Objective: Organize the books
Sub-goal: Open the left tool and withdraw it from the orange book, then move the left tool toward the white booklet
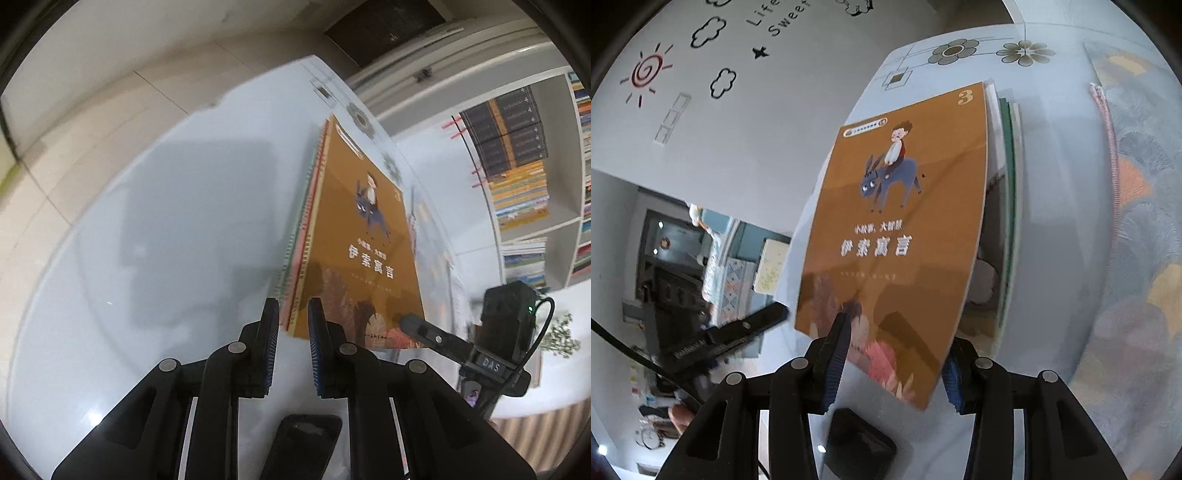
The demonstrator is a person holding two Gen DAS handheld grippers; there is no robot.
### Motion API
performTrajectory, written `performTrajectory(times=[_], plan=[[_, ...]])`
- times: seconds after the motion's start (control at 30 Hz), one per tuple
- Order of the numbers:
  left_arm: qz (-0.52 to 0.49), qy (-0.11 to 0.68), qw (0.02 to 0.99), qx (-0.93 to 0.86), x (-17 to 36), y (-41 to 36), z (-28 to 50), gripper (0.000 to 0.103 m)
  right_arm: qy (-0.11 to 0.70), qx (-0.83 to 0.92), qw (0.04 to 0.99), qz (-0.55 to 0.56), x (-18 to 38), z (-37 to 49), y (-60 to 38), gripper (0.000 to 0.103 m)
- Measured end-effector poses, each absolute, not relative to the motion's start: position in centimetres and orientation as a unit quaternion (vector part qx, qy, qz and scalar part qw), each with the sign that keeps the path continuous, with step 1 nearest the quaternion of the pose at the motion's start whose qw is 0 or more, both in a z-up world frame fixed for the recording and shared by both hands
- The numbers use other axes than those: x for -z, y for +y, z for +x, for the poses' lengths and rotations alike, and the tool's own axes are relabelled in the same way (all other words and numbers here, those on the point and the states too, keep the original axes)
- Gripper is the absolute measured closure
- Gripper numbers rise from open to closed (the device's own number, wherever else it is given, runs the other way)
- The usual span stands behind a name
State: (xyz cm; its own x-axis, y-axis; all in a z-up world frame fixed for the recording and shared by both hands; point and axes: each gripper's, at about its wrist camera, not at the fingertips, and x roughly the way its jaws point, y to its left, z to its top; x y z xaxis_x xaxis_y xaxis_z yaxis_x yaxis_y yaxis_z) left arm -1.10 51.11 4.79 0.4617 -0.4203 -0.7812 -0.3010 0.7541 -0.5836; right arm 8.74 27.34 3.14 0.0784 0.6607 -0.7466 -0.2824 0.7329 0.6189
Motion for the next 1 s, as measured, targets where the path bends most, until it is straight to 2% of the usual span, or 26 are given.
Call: performTrajectory(times=[0.17, 0.33, 0.57, 0.83, 1.0], plan=[[-0.305, 0.511, 0.804, 0.017, -7.8, 48.8, -2.2, 0.091, 0.598, -0.334, 0.713, 0.15, -3.5, 7.1, 23.7, 0.054], [-0.27, 0.507, 0.817, 0.048, -10.6, 42.0, -1.7, 0.088, 0.589, -0.315, 0.726, 0.163, -4.5, 4.6, 15.6, 0.05], [-0.212, 0.519, 0.814, 0.149, -11.9, 25.4, 2.2, 0.088, 0.567, -0.254, 0.753, 0.216, -6.2, 1.9, 0.8, 0.048], [-0.161, 0.546, 0.779, 0.263, -10.8, 6.2, 6.0, 0.088, 0.538, -0.16, 0.781, 0.274, -7.3, 0.5, -16.1, 0.046], [-0.152, 0.564, 0.764, 0.274, -9.5, 0.2, 7.8, 0.088, 0.538, -0.129, 0.791, 0.263, -7.4, 1.3, -22.3, 0.046]])
